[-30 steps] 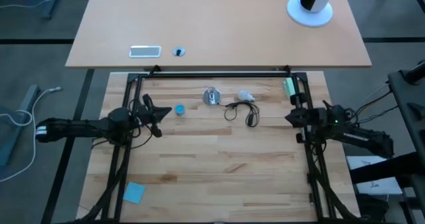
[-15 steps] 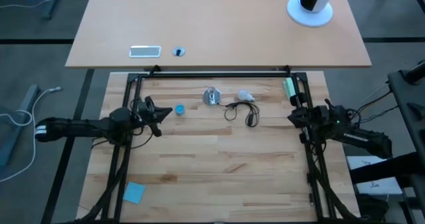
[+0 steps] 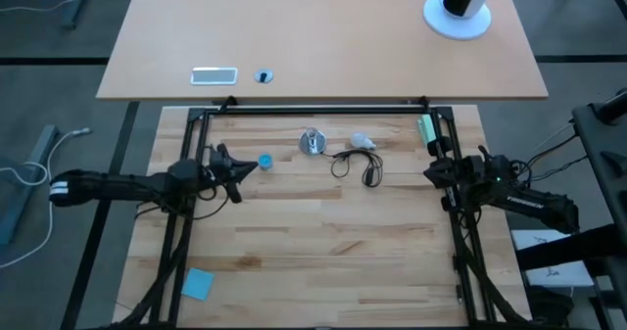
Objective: Screw lightbulb
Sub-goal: Return to Home Position
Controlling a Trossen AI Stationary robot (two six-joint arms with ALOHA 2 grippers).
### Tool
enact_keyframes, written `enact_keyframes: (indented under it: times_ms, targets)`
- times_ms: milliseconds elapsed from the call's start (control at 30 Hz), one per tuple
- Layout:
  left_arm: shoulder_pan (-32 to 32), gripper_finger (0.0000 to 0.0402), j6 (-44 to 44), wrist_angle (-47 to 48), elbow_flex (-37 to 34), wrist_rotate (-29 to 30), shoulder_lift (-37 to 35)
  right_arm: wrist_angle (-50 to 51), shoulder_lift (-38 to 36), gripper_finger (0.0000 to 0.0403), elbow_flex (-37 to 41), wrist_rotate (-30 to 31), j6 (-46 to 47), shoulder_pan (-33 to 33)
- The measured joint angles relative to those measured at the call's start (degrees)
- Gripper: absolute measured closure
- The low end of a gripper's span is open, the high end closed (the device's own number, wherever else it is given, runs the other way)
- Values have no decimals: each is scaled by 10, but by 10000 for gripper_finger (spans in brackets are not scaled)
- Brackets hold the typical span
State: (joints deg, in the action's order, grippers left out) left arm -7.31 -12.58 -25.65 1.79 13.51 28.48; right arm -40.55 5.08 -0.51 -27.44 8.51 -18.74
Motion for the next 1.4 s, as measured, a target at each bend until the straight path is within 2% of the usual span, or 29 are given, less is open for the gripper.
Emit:
enact_keyframes:
  times_ms: [1400]
  targets:
    - [0,402,0,0,0,0,139,0,0,403,0,0,0,0]
